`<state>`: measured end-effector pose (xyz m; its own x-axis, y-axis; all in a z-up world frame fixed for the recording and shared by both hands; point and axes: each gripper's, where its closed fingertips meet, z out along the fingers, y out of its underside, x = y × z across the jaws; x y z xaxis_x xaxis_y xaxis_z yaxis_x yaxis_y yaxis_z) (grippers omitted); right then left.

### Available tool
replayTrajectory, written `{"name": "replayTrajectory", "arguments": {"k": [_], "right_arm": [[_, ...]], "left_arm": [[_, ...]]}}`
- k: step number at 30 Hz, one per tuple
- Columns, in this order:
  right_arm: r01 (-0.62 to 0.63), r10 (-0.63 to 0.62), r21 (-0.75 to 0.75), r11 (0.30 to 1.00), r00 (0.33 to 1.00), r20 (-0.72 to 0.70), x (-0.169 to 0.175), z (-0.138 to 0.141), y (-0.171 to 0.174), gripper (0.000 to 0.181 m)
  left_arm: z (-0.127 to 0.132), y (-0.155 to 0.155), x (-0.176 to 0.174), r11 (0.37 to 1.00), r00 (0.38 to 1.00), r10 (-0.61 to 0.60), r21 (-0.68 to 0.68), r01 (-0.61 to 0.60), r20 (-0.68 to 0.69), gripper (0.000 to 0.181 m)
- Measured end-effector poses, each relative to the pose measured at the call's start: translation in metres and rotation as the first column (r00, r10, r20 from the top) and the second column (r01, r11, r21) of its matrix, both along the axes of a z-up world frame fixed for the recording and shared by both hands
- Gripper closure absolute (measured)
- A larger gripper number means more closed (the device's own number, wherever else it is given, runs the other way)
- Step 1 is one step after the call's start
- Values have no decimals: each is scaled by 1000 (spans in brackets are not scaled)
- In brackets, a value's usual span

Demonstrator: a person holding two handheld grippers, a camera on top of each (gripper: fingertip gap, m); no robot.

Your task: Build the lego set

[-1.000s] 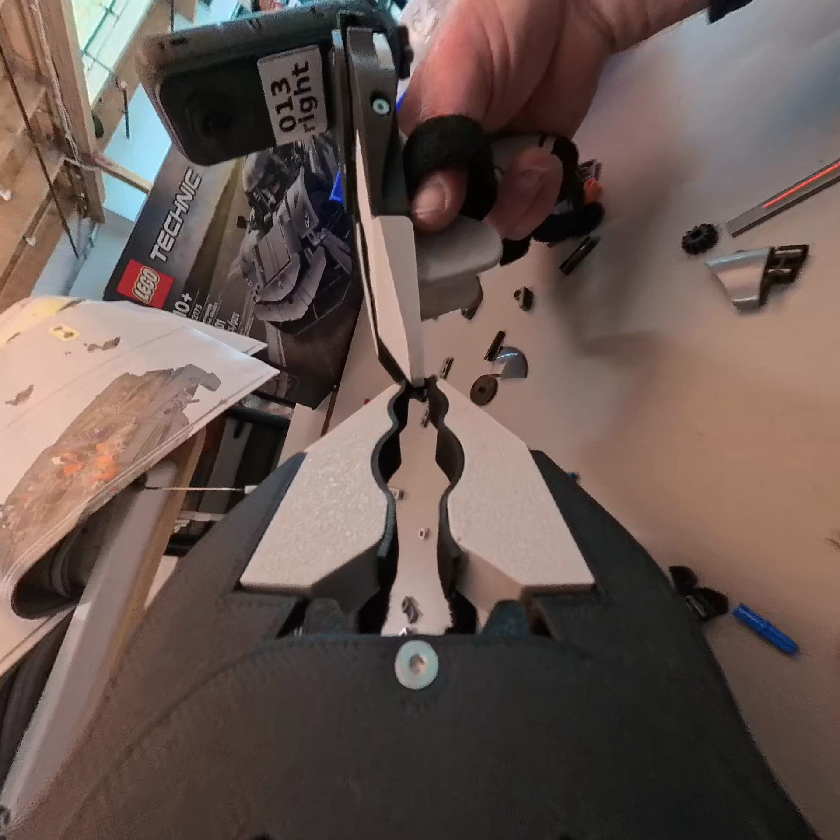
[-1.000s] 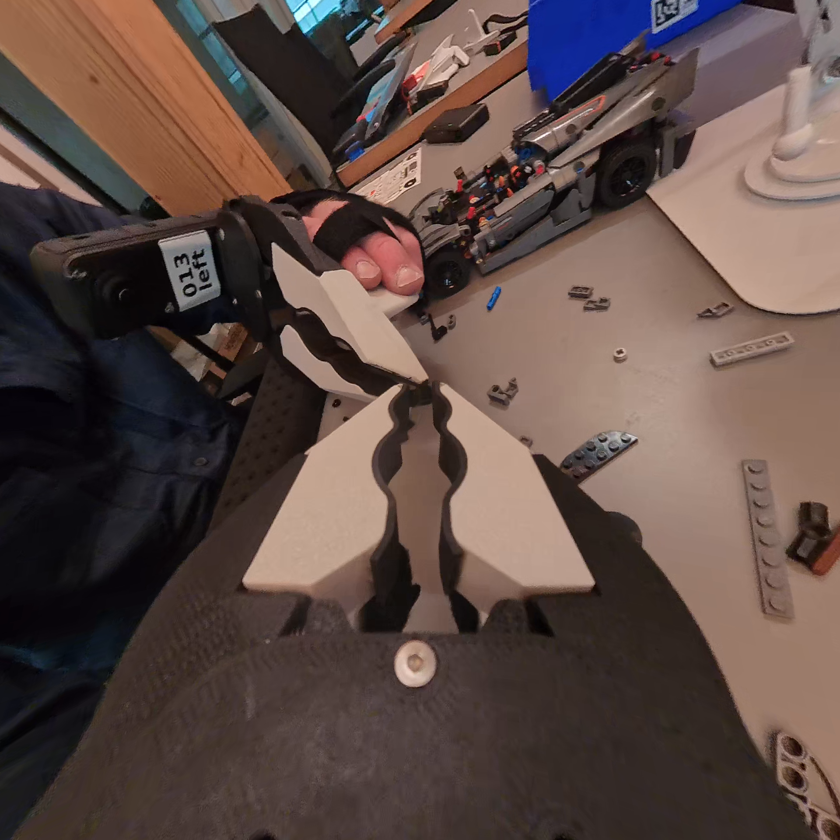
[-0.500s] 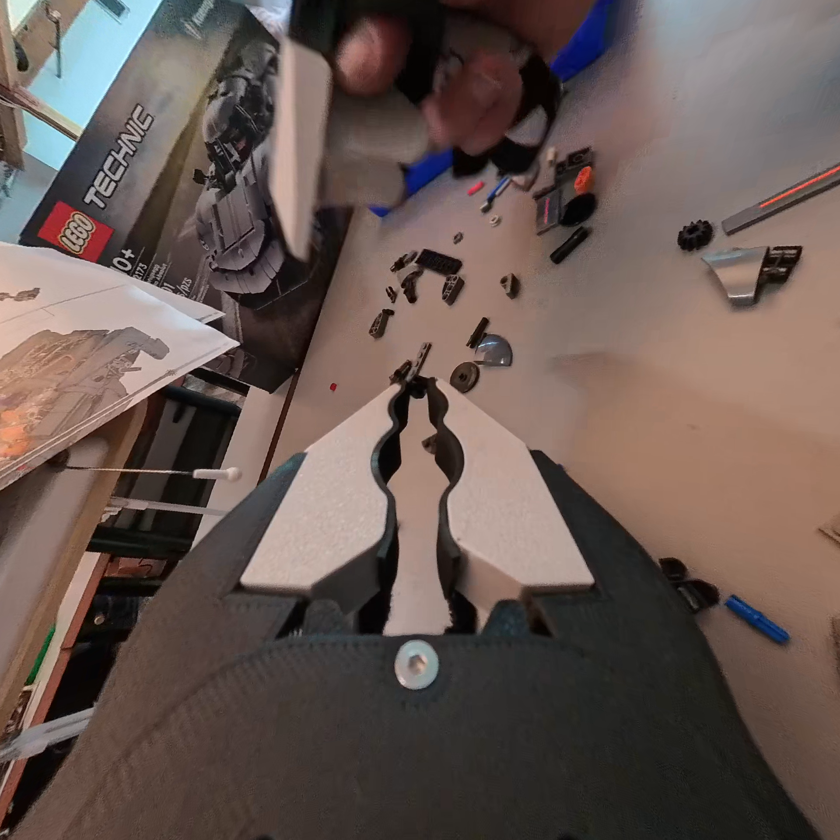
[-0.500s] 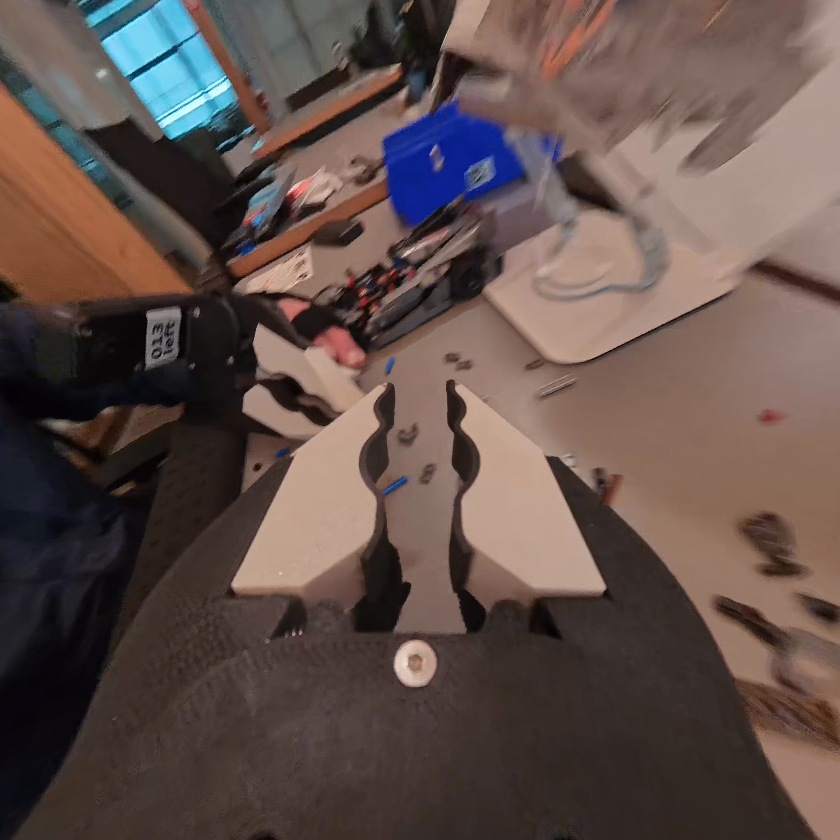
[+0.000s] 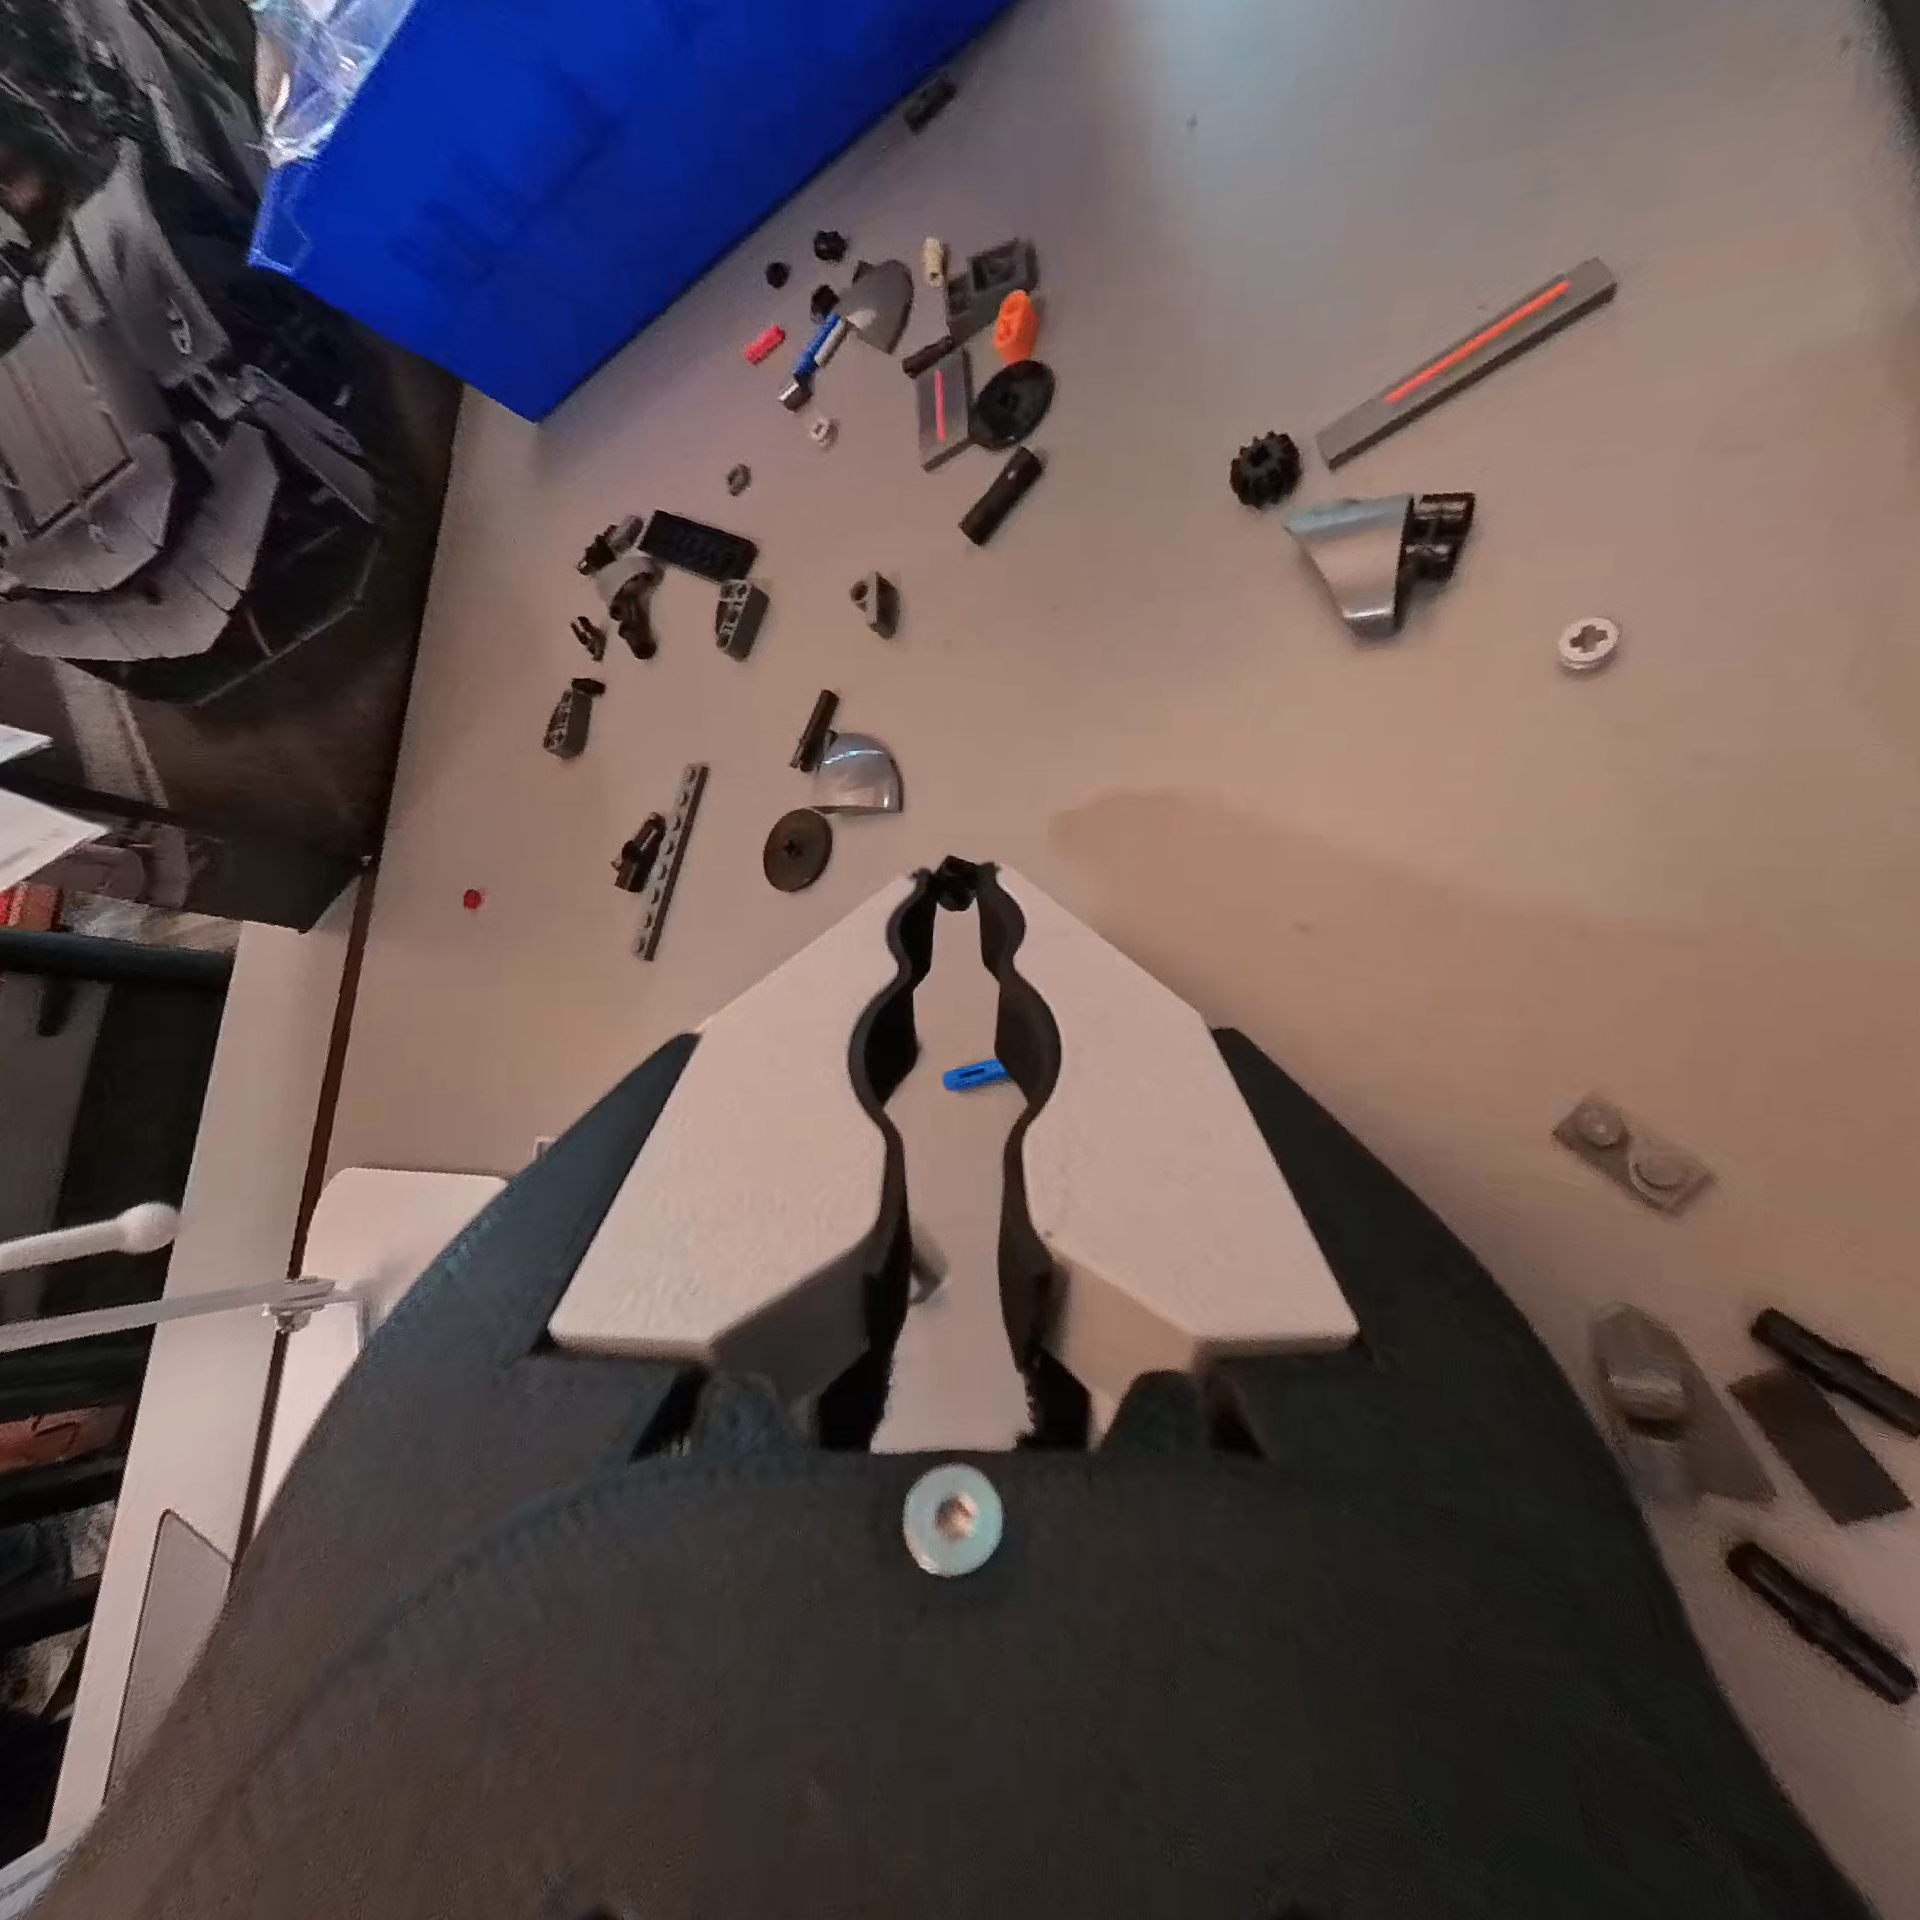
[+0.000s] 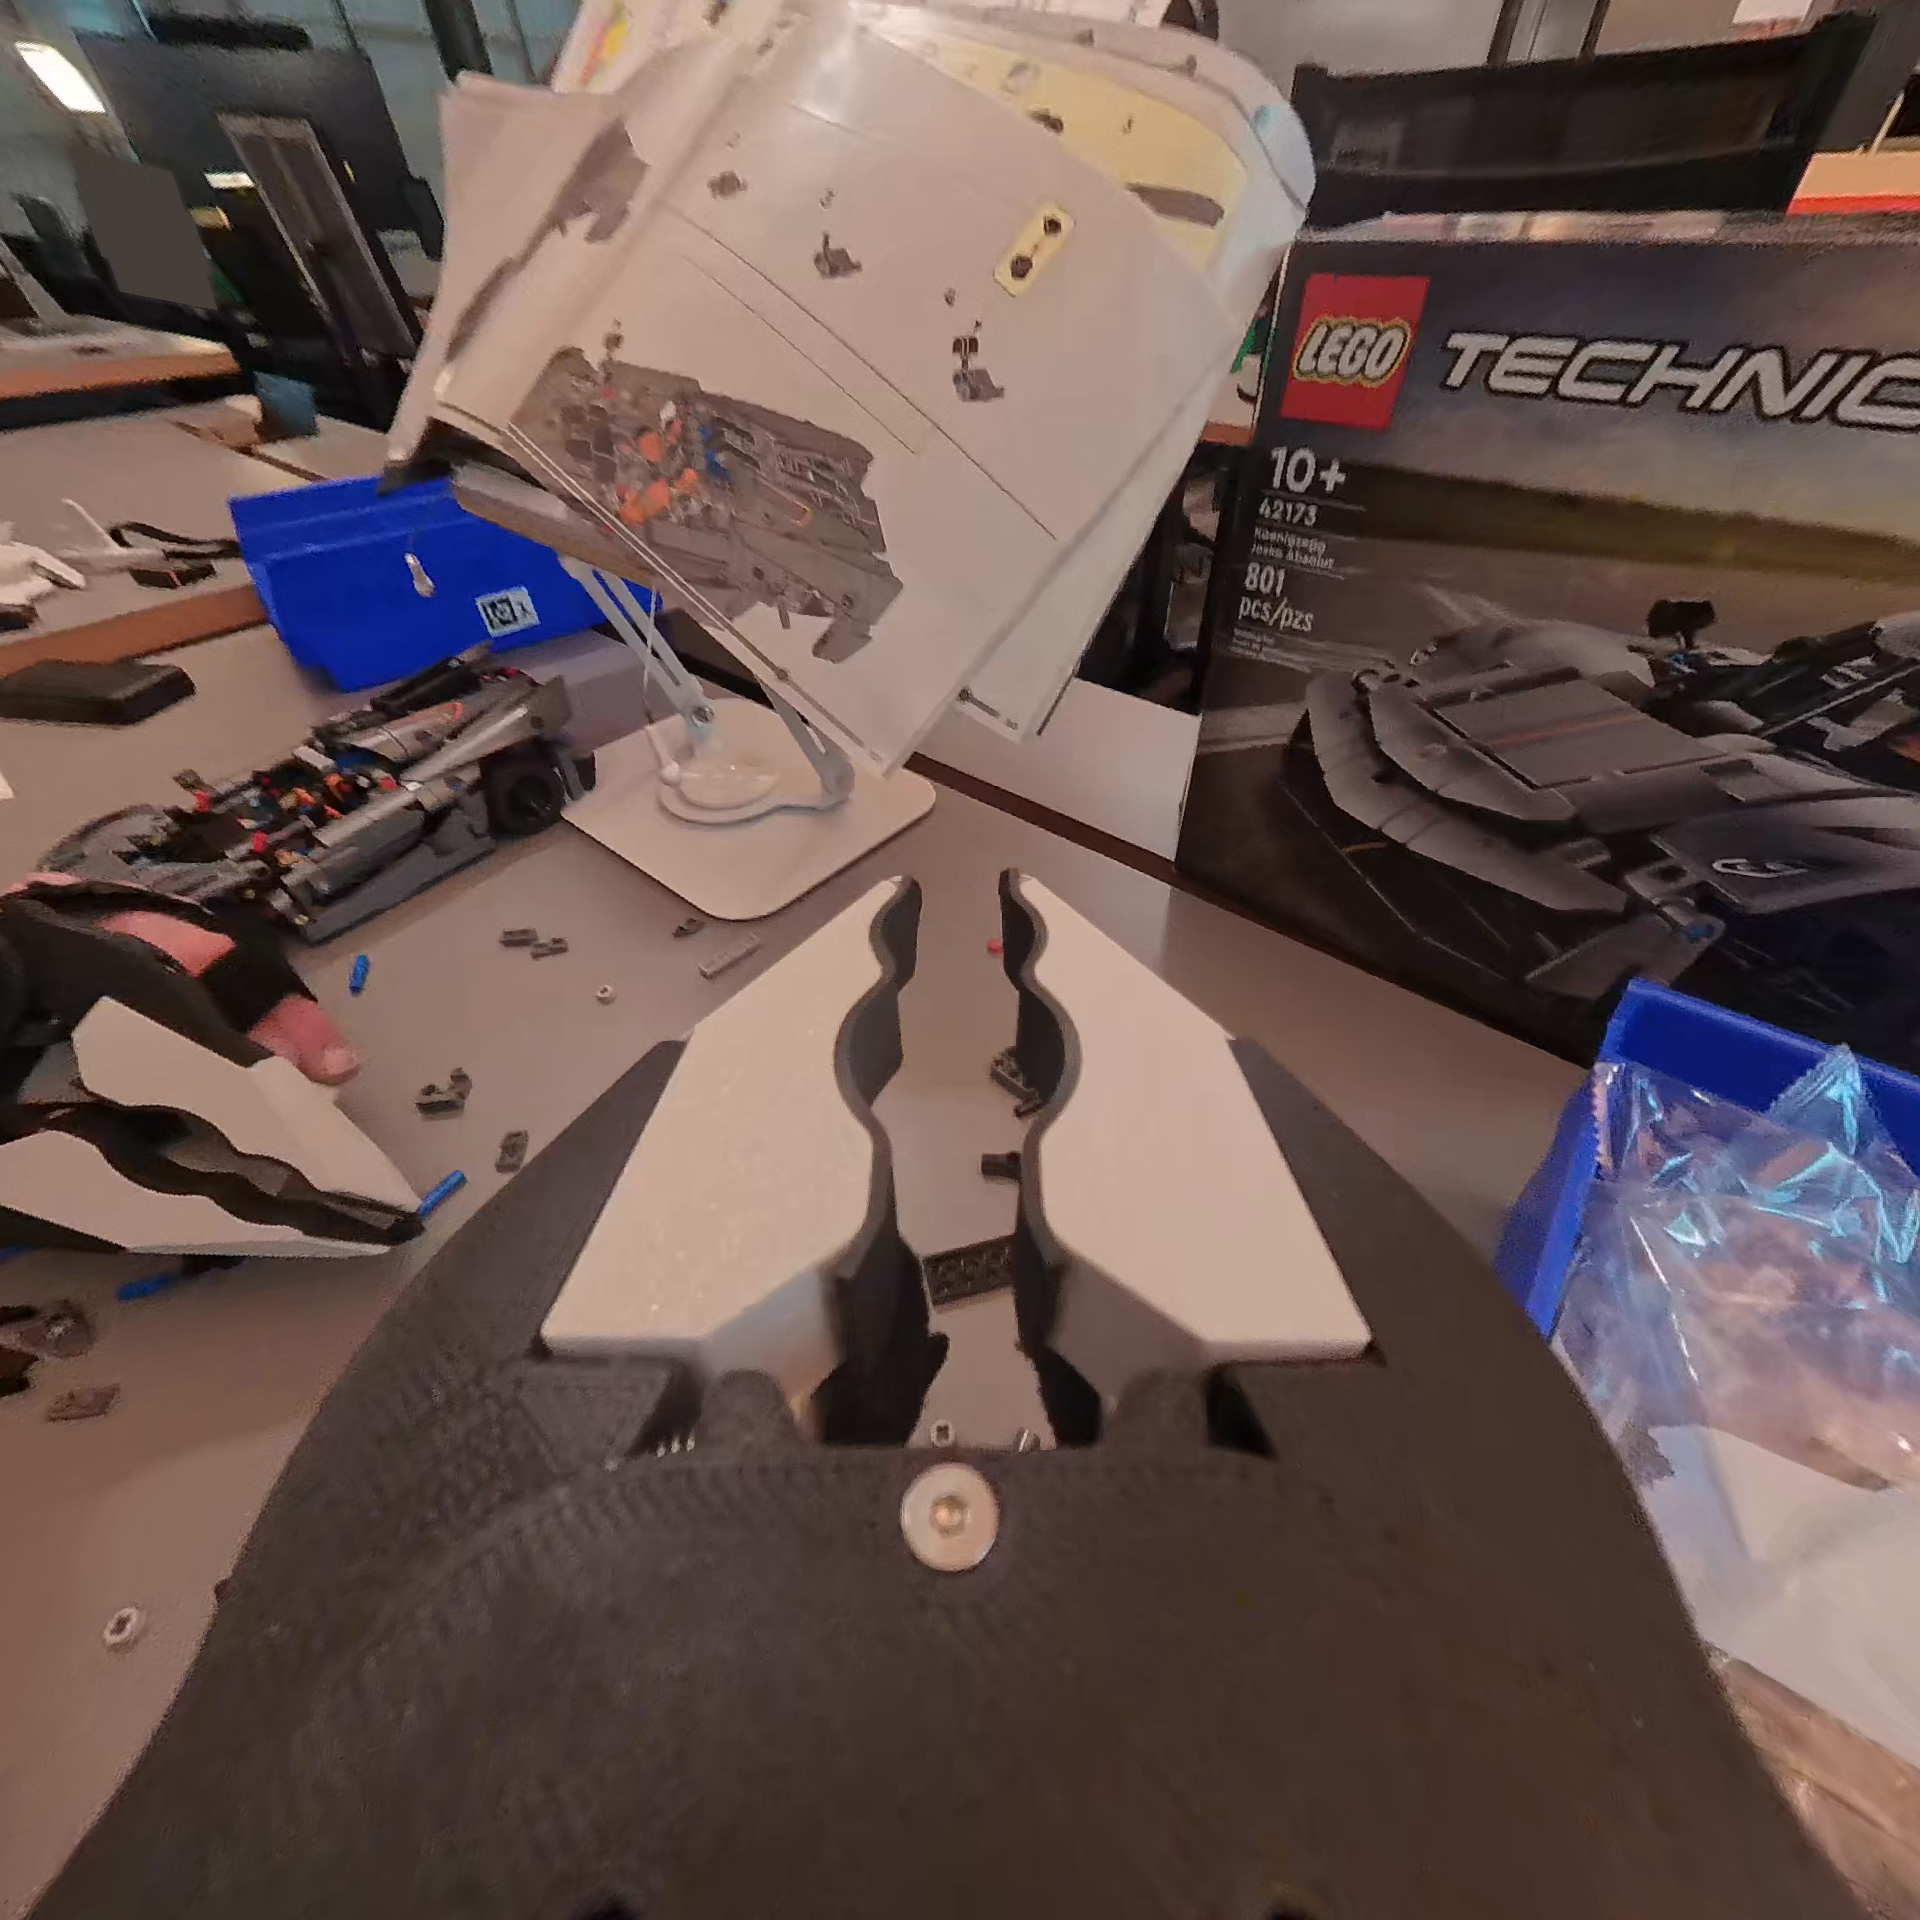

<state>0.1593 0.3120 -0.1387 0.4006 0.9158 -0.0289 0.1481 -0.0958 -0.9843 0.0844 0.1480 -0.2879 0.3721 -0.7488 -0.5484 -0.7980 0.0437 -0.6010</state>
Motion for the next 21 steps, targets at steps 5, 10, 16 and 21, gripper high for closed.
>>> {"name": "replayTrajectory", "arguments": {"k": [5,10,16,21], "right_arm": [[55,-55,7,998,998,17,1,-3,7,167],[98,-99,19,995,993,70,0,-10,12,166],[162,-174,85,983,970,170,-5,-20,18,162],[199,-208,91,976,973,100,8,-5,20,164]], "left_arm": [[-8,-3,1,999,1000,-10,-40,9,-15,175],[-15,-5,2,997,1000,-17,-80,15,-22,175],[-22,-7,2,993,999,-23,-120,20,-28,175],[-26,-8,1,989,999,-25,-149,21,-28,175]]}}
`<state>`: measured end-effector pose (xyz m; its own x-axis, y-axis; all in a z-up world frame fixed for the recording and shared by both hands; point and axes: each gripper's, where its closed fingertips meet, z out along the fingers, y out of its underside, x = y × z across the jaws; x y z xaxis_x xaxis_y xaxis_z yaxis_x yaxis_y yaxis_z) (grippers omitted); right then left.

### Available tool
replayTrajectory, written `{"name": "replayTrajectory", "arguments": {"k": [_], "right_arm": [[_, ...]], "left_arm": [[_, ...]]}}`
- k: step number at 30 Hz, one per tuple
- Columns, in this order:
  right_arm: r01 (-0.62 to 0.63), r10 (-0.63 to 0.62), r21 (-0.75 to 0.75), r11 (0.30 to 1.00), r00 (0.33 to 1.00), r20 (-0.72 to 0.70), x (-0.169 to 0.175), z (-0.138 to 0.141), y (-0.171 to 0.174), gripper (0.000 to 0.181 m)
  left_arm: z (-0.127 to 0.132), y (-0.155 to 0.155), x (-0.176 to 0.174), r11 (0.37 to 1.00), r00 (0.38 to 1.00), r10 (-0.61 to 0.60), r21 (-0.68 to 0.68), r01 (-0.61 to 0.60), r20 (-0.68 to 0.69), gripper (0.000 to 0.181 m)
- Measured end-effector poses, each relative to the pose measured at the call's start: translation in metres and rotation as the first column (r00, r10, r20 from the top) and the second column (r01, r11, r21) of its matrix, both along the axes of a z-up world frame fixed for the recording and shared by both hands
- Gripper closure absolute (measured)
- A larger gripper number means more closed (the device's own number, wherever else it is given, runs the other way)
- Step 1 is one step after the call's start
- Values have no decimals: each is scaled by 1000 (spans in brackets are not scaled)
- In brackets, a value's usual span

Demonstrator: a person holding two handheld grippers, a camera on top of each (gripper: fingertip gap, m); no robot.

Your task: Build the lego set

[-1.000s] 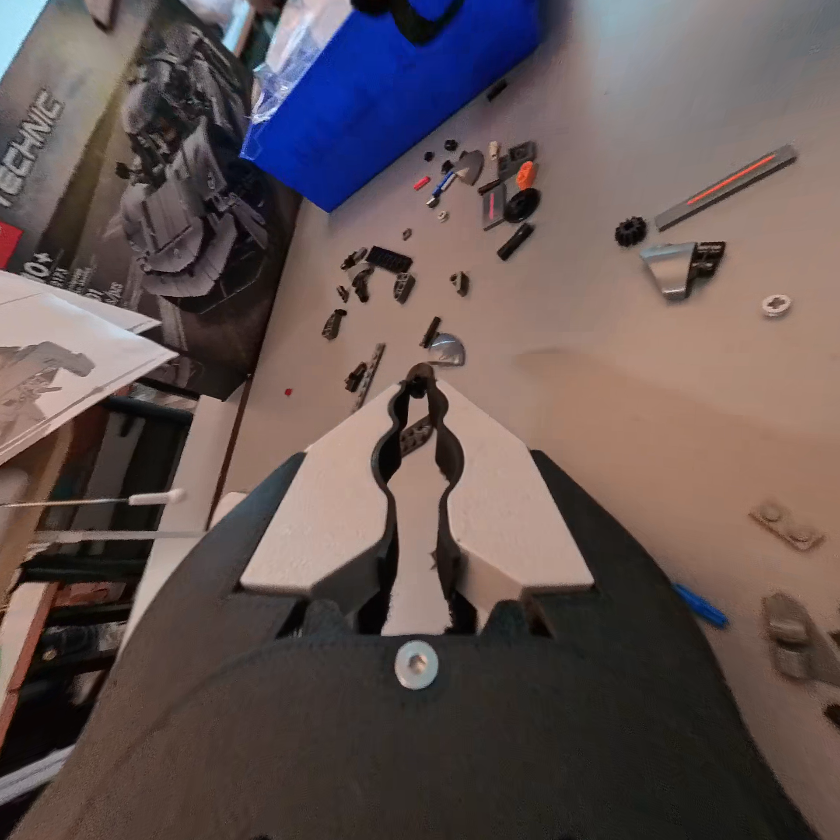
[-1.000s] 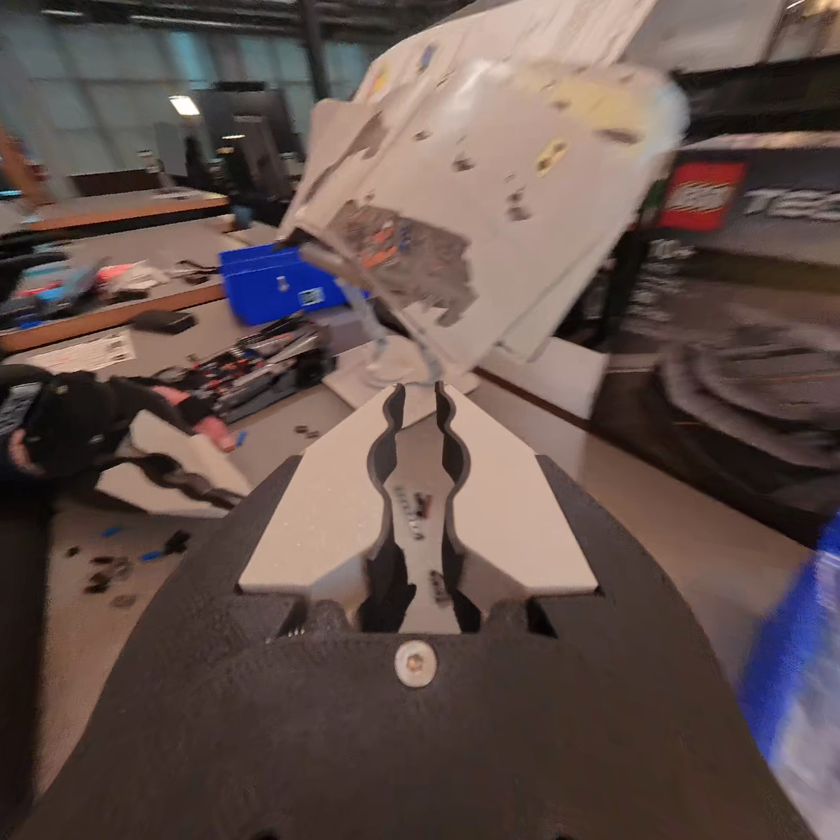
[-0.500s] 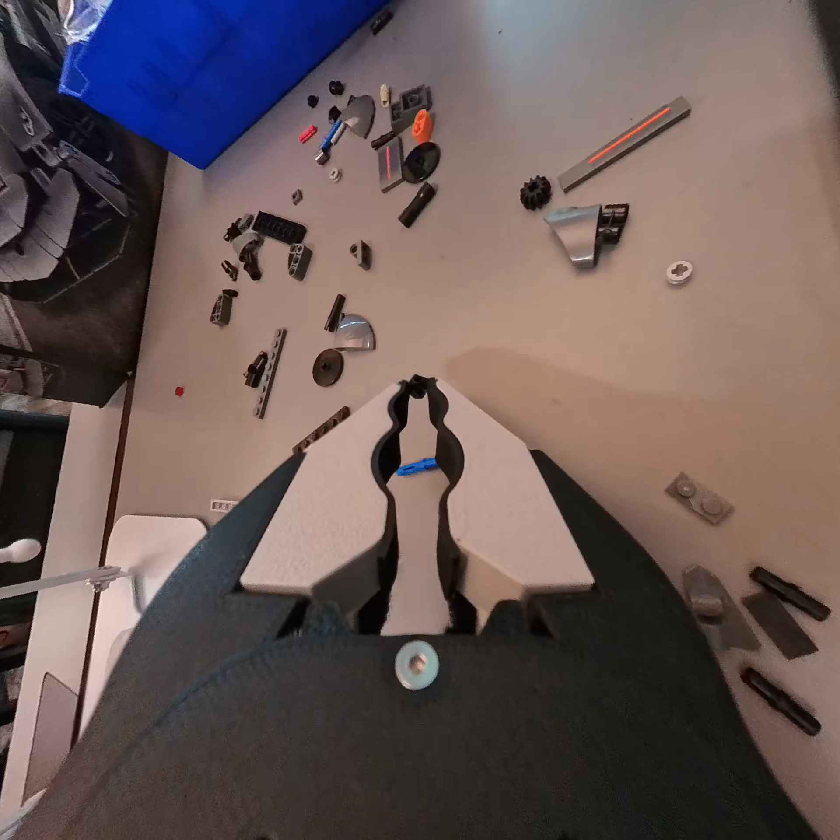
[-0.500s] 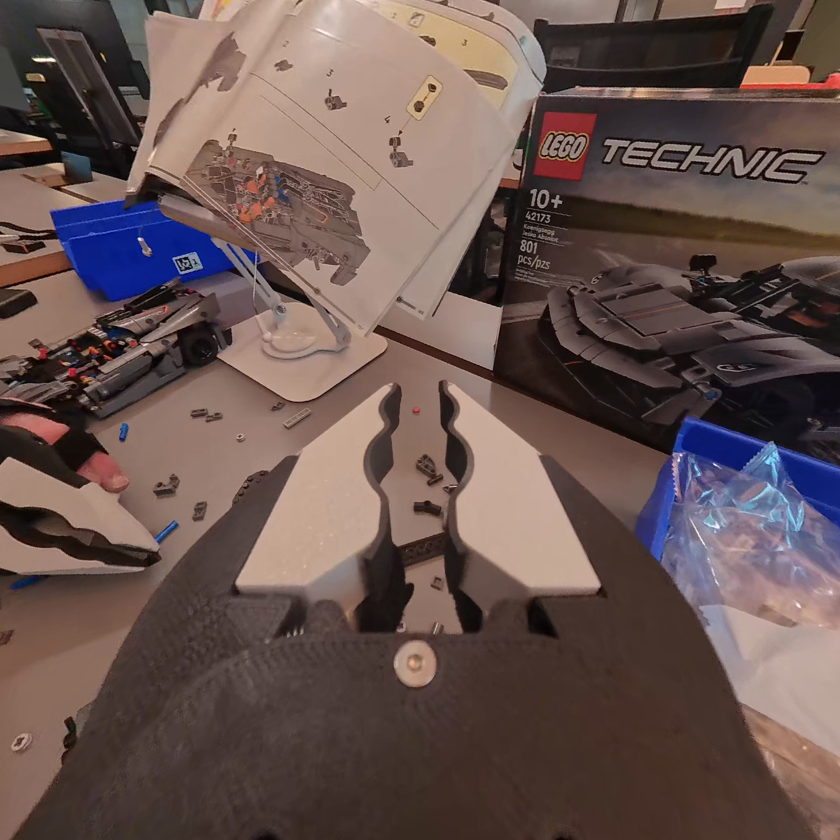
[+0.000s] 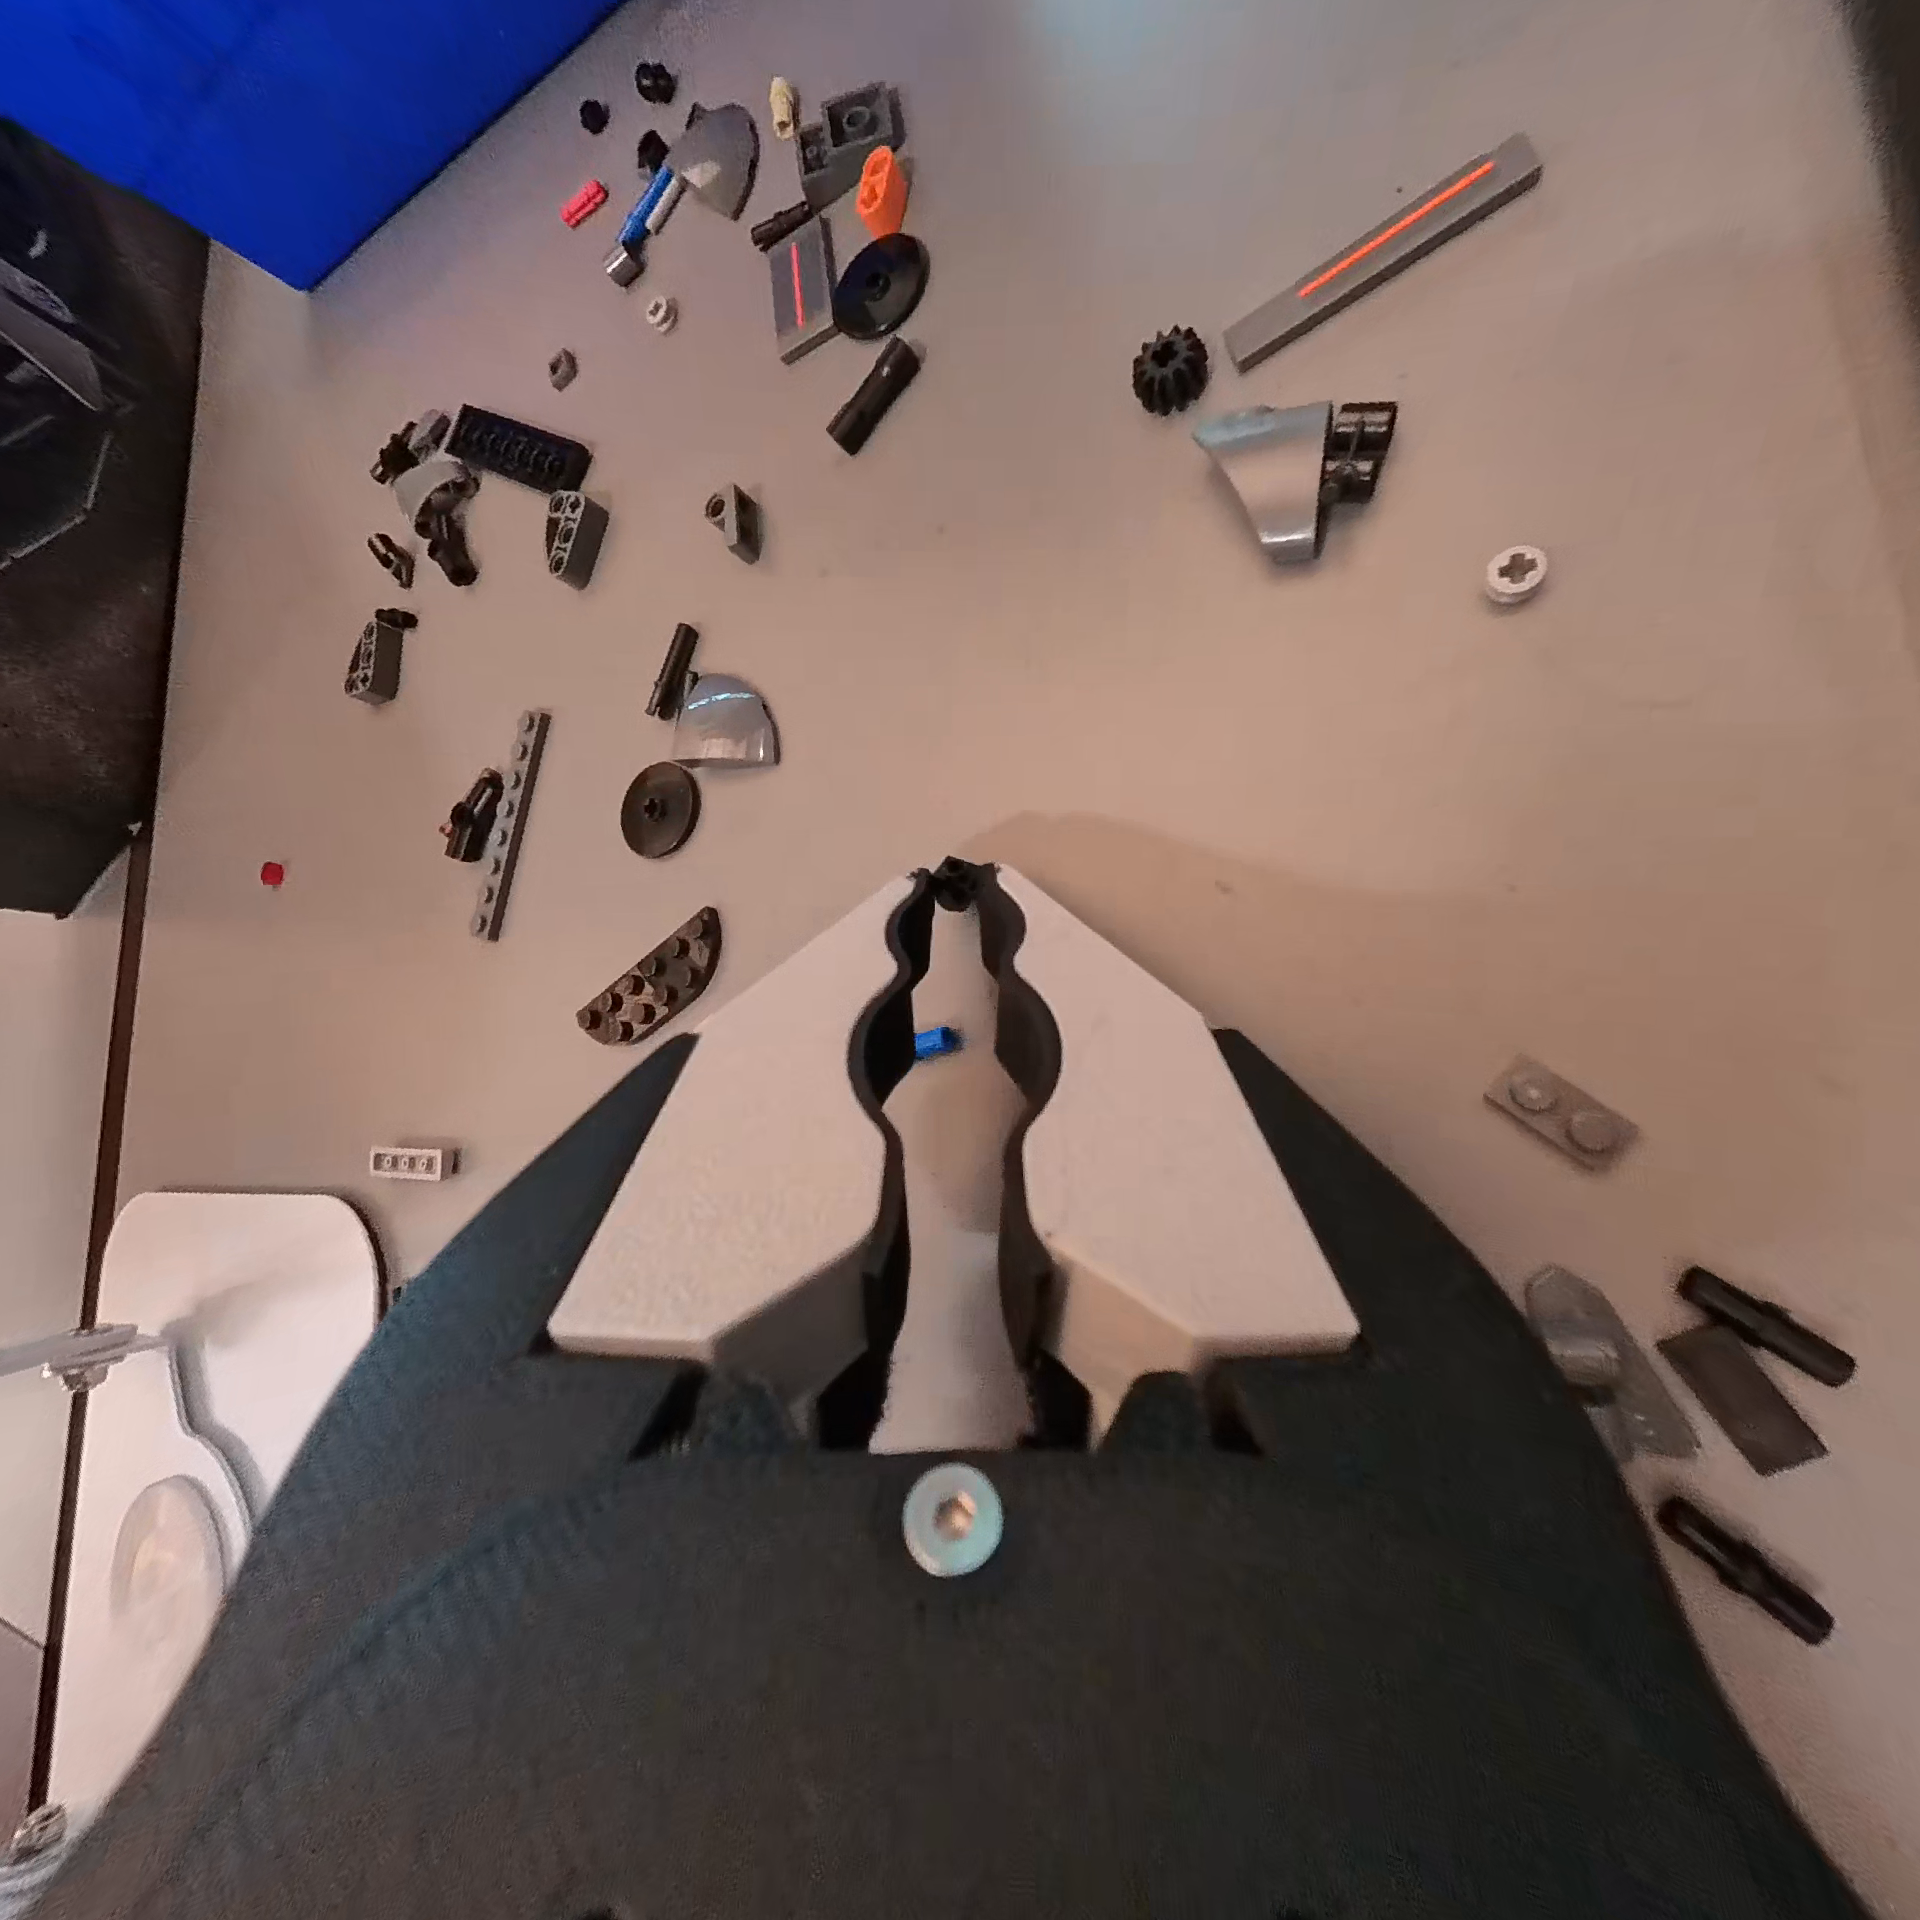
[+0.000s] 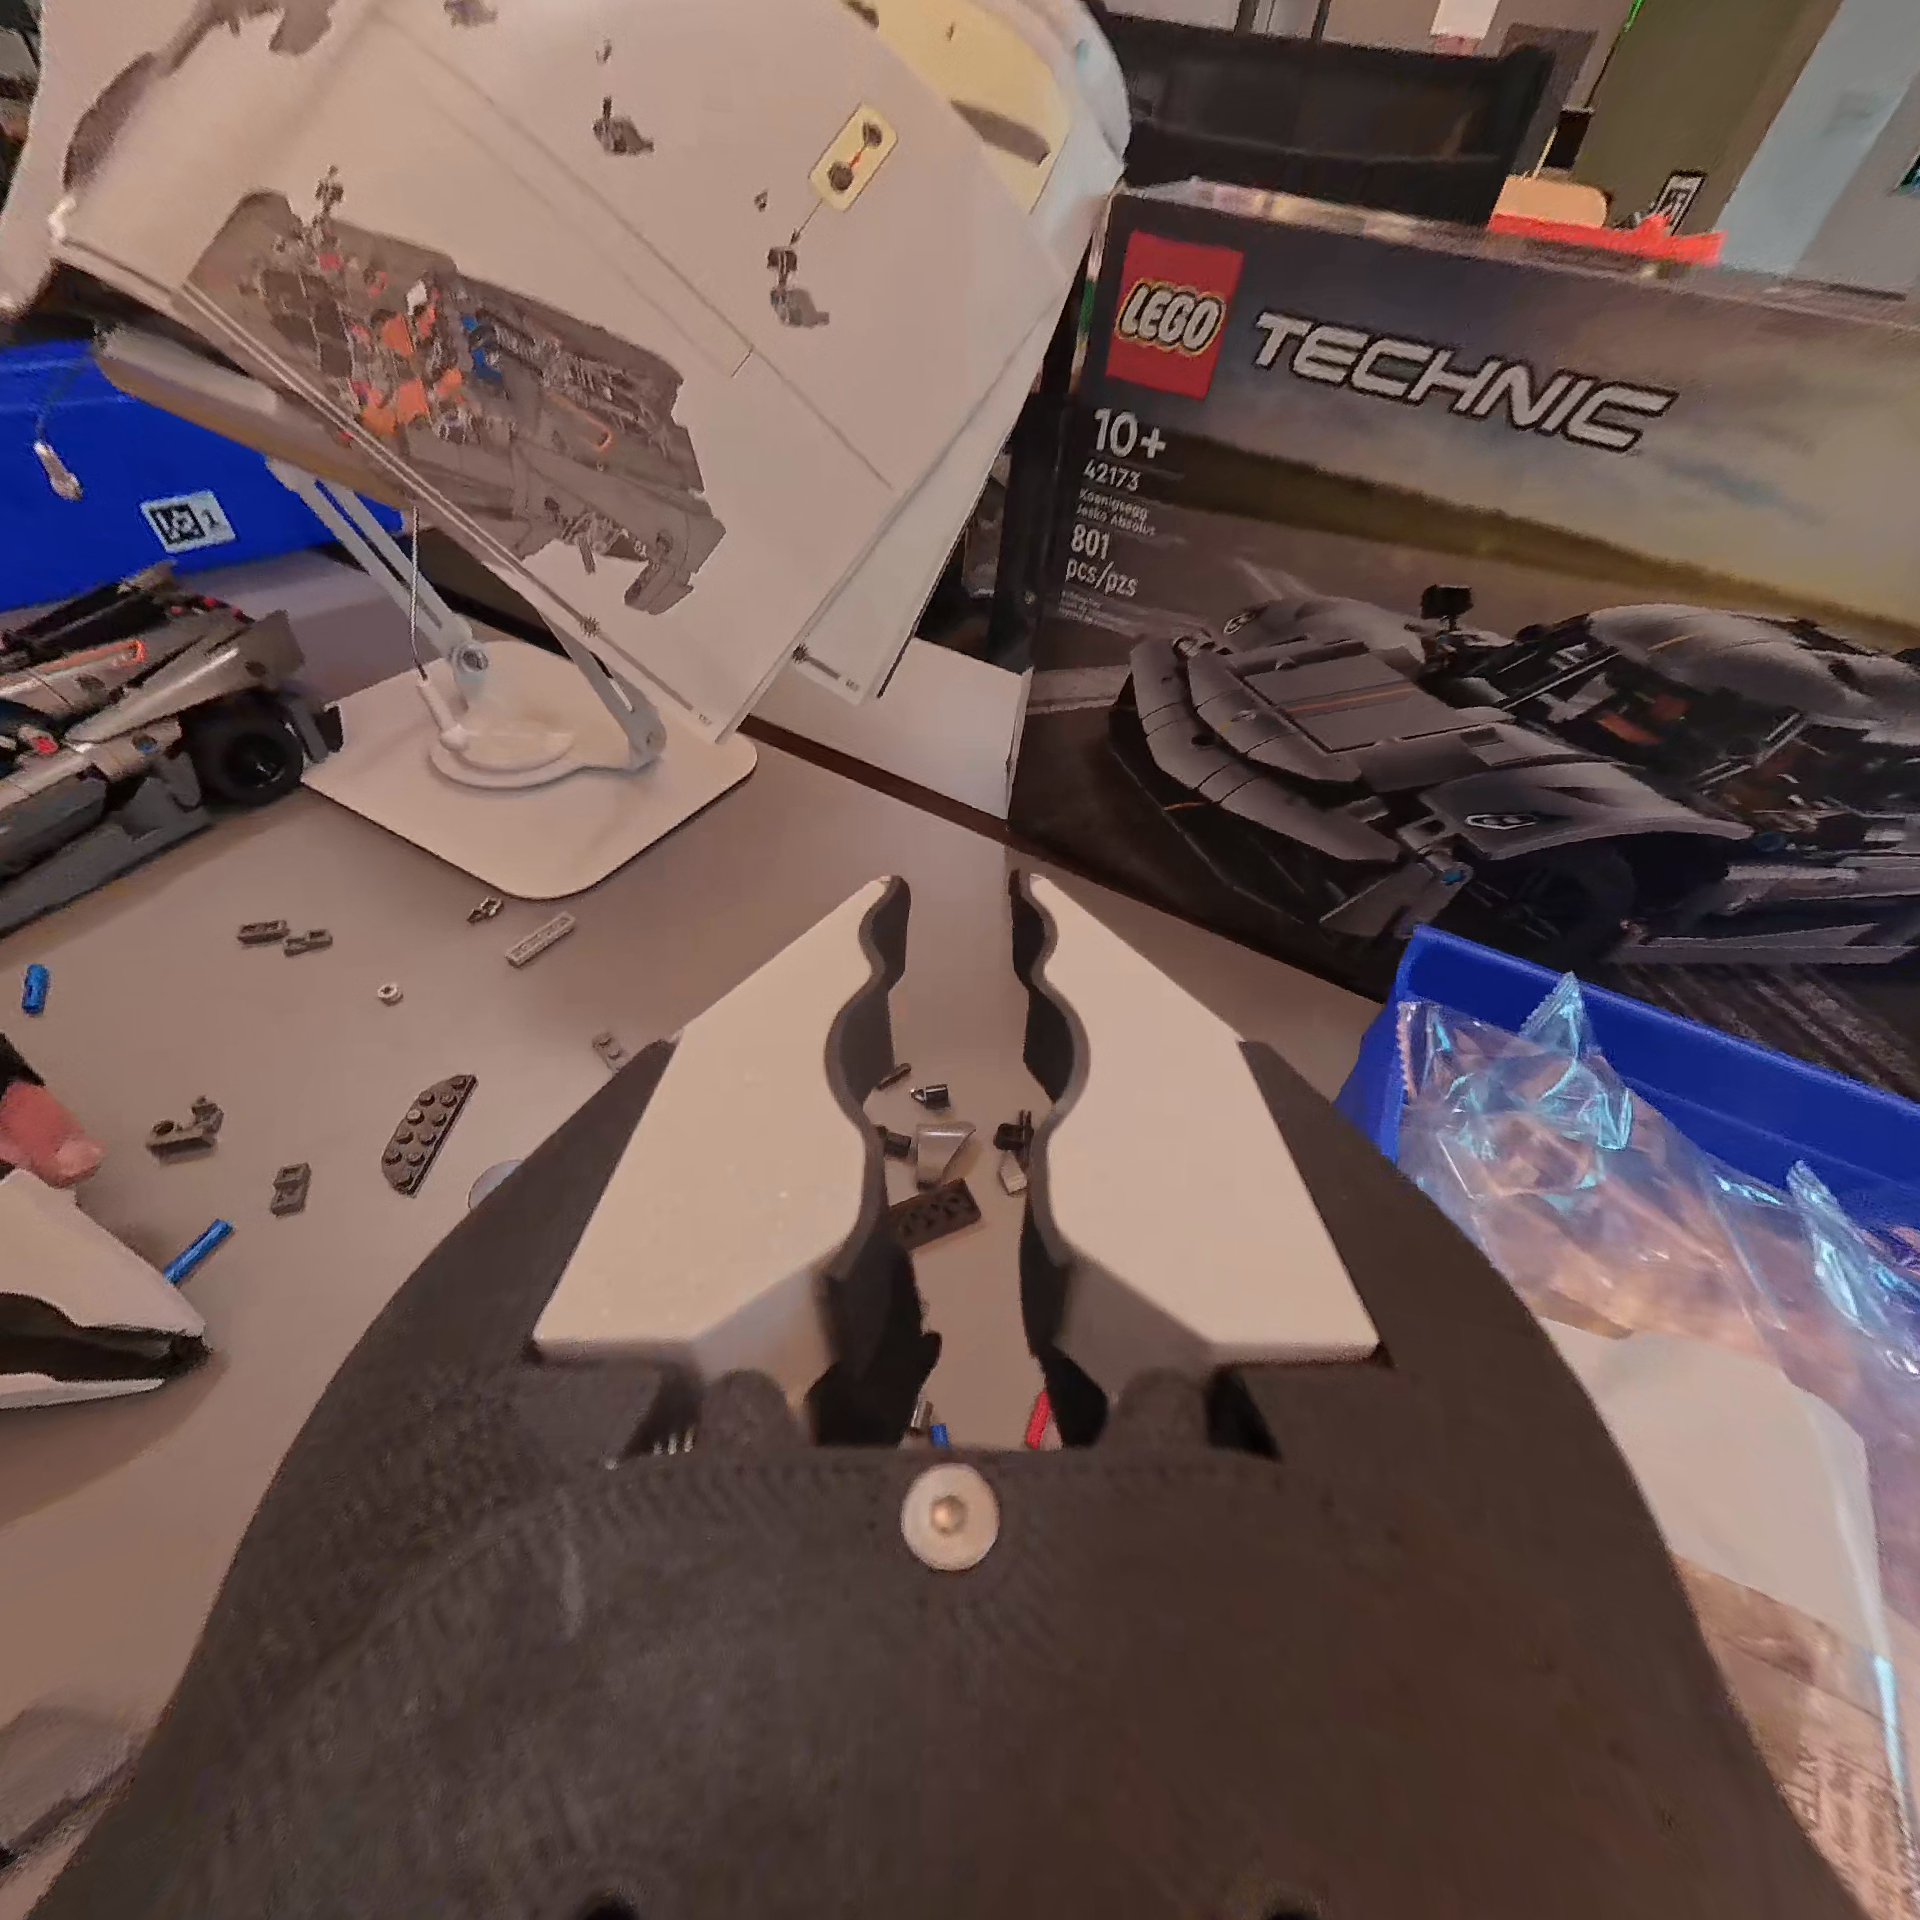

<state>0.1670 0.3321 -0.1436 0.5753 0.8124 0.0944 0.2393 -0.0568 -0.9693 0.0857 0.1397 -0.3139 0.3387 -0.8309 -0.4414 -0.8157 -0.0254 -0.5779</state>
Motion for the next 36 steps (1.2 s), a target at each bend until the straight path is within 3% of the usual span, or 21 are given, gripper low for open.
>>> {"name": "replayTrajectory", "arguments": {"k": [14,30,36], "right_arm": [[-13,15,15,1000,993,-121,9,19,-4,160],[-66,64,-1,998,972,-225,14,31,-11,162],[-94,94,10,996,979,-181,4,24,-14,161]], "left_arm": [[8,5,-3,999,999,23,26,-24,33,172],[42,28,-32,977,975,168,106,-184,148,171],[74,33,-47,955,944,219,144,-259,247,171]]}}
